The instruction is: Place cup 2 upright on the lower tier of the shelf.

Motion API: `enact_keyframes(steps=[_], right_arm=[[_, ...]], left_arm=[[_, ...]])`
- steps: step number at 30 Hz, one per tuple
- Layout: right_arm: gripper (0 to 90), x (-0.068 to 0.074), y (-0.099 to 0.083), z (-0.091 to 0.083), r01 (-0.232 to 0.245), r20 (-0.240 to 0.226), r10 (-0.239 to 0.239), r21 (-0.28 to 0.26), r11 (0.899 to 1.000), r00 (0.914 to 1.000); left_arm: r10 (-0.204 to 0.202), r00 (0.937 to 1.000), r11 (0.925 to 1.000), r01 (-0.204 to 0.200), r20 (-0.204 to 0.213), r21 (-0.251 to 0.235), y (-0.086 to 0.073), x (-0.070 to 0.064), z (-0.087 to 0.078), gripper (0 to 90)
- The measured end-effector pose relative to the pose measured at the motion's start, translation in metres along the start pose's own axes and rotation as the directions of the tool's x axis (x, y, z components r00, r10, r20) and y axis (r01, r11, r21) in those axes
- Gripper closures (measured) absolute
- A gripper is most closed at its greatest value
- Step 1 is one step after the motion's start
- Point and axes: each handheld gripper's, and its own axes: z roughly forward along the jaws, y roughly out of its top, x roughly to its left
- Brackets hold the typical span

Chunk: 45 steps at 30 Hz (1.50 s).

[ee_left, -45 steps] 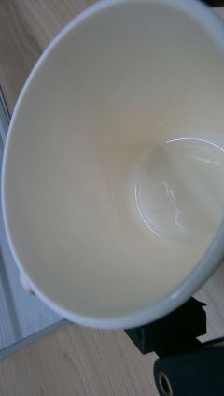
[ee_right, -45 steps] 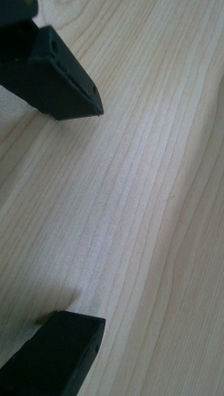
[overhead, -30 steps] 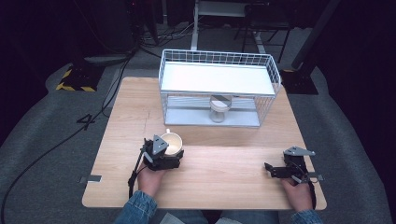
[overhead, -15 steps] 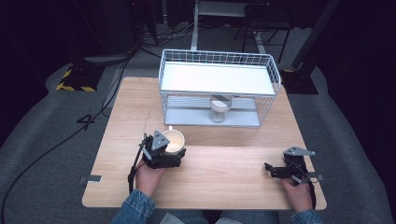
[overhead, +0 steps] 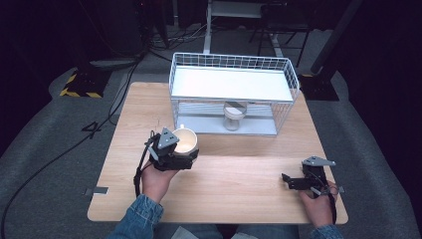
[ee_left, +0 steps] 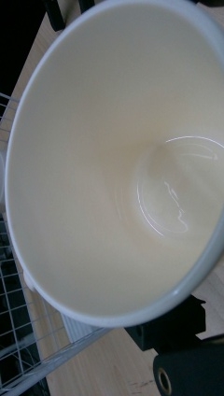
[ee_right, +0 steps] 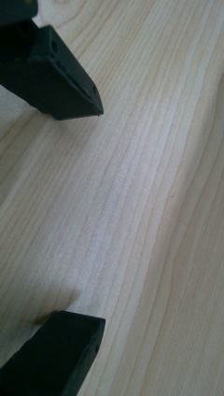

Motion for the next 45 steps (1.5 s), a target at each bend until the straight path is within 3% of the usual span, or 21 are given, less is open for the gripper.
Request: enact_keyframes(steps=[12,25,32,38,45], right_arm=[[1.3,0.0,0.0,0.0,-0.001,0.004,0.001,0.0,1.0,1.0],[1.4,0.0,0.0,0.0,-0.001,0.005,0.001,-0.001,1.0,1.0],[1.3,0.0,0.0,0.0,-0.001,0.004,0.001,0.0,1.0,1.0],[1.4,0.0,0.0,0.0,-0.002,0.004,0.002,-0.002,1.0,1.0],[1.4,0.0,0.0,0.0,-0.002,0.006,0.002,-0.001,1.0,1.0]], left_arm=[[0.028,0.9995,0.9992,-0.027,0.015,-0.029,0.044,-0.001,-0.01,9.2],[0.073,0.996,0.9952,-0.07,0.05,-0.068,0.103,0.0,-0.018,9.2],[0.091,0.9948,0.9928,-0.087,0.046,-0.083,0.13,0.002,-0.014,9.2],[0.074,0.9943,0.9927,-0.066,0.077,-0.101,0.148,0.004,-0.009,9.2],[0.079,0.9942,0.992,-0.072,0.072,-0.104,0.167,-0.001,0.01,9.2]])
